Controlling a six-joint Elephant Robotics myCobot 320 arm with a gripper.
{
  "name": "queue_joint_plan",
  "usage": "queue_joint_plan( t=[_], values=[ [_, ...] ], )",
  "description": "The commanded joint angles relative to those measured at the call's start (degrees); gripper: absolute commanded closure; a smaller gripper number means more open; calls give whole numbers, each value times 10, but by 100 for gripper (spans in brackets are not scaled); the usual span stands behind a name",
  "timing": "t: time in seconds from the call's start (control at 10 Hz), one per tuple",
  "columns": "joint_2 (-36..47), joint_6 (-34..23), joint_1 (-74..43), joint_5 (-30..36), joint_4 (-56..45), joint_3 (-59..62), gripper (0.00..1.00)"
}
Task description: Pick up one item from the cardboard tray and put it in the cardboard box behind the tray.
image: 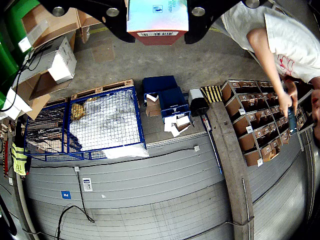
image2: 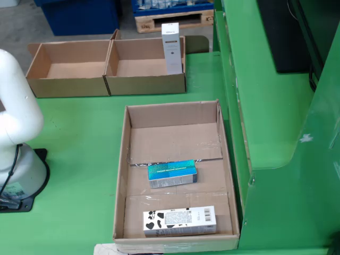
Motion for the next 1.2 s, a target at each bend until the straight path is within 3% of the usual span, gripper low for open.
queue_joint_plan(
  t=[0.0, 0.1, 0.2, 0.3, 0.6, 0.8, 0.9, 1.0, 1.1],
  values=[
    [189, -65, -66, 16, -639, 14, 100],
    [116, -178, -187, 54, -571, 14, 100],
    [-5, -273, -313, 93, -431, 14, 100],
    [-5, -273, -313, 93, -431, 14, 100],
    [-163, -303, -396, 109, -184, 14, 100],
    [-240, -294, -417, 97, -63, 14, 100],
    [-240, -294, -417, 97, -63, 14, 100],
    [-304, -291, -405, 31, 69, 14, 100],
    [-304, -291, -405, 31, 69, 14, 100]
  ],
)
